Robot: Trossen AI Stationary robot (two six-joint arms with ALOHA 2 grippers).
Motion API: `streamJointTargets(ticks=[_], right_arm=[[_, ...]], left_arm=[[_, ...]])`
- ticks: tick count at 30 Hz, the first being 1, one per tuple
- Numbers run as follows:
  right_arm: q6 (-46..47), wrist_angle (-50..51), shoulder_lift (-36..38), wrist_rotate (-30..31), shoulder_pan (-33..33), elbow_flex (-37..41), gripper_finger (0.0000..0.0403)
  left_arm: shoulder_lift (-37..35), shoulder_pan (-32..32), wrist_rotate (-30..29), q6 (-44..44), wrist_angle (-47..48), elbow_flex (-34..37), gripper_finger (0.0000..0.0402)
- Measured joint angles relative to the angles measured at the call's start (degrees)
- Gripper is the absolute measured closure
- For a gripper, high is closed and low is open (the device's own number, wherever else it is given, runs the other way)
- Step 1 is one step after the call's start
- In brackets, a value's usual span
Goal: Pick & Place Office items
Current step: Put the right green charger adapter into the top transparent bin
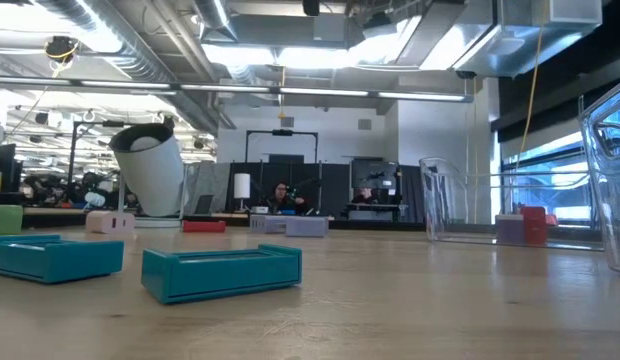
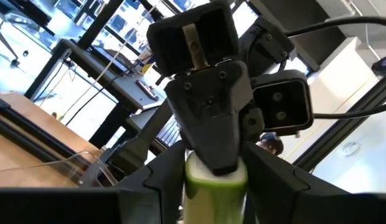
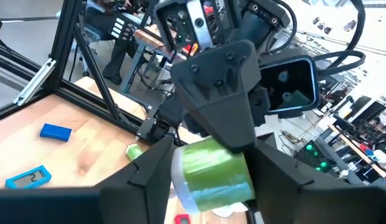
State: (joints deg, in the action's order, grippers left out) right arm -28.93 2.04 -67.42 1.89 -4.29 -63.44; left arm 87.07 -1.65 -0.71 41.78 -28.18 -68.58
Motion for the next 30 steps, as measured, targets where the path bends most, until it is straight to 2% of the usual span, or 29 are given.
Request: streamJointTargets(ticks=[14, 19, 24, 30], right_arm=[[0.03, 2.2, -0.01, 0.84, 0.02, 0.02, 0.0234], [0.03, 5.91, 1.84, 6.22, 0.02, 0.02, 0.0234], [2.63, 10.36, 5.49, 10.62, 0.02, 0.04, 0.0234], [10.19, 20.95, 11.35, 15.76, 0.51, 0.04, 0.0234]], left_arm=[[-0.59, -1.71, -0.7, 1.74, -0.67, 0.02, 0.018], [-2.37, -4.02, 3.54, 0.47, -0.39, 0.0, 0.0162], [-4.43, -5.77, 8.38, -1.01, 2.52, -0.02, 0.0161], [-4.66, -6.36, 8.75, -1.03, 9.7, -0.02, 0.0162]])
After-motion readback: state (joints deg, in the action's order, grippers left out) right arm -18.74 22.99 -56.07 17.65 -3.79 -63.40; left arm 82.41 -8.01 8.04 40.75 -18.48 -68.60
